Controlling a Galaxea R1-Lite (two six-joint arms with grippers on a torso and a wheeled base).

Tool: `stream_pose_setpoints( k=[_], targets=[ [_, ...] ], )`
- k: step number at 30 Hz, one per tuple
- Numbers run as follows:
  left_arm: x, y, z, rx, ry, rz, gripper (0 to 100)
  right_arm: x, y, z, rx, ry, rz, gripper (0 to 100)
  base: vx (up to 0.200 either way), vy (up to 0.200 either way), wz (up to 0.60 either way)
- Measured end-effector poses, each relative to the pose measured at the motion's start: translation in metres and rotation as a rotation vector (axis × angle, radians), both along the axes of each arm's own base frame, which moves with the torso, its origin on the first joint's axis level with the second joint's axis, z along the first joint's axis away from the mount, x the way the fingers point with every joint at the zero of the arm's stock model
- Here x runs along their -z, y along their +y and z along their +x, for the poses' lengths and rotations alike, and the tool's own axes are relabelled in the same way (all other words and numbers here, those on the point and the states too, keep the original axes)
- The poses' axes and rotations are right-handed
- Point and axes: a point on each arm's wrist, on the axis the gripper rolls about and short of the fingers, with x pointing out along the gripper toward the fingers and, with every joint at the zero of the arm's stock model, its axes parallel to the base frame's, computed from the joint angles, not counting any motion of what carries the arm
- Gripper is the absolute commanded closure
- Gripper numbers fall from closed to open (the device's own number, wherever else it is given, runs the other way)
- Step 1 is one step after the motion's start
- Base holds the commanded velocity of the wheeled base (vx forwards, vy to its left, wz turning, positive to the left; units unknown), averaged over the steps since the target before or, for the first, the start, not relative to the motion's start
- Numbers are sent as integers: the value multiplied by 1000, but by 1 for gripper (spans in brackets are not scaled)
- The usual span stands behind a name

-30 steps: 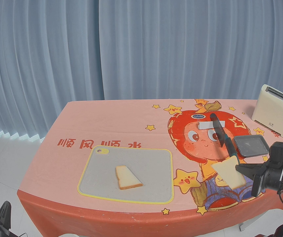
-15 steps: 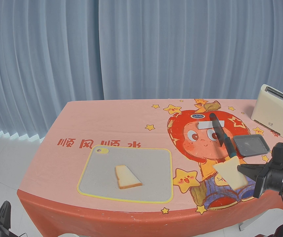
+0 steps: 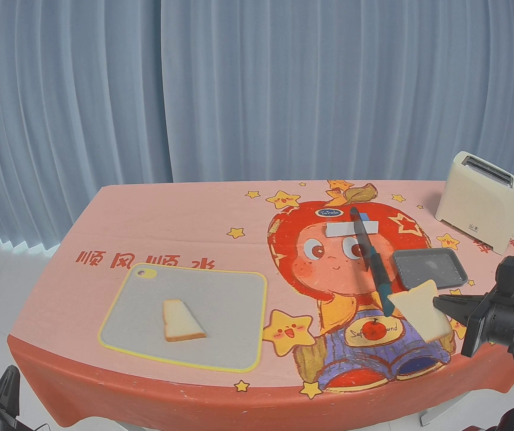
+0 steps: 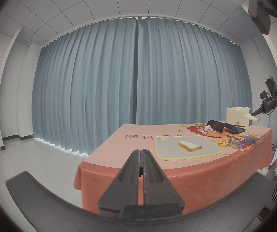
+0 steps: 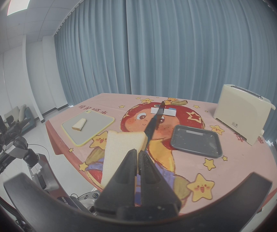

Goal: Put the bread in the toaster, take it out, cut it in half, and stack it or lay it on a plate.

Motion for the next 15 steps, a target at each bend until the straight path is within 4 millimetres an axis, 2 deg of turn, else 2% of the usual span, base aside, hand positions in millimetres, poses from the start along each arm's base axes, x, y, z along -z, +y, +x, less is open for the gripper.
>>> stream_pose_setpoints(
  k=[15],
  targets=[
    [0, 0, 0, 2, -1, 5, 100, -3, -1, 4, 52, -16, -7, 100, 0, 0, 0]
  ],
)
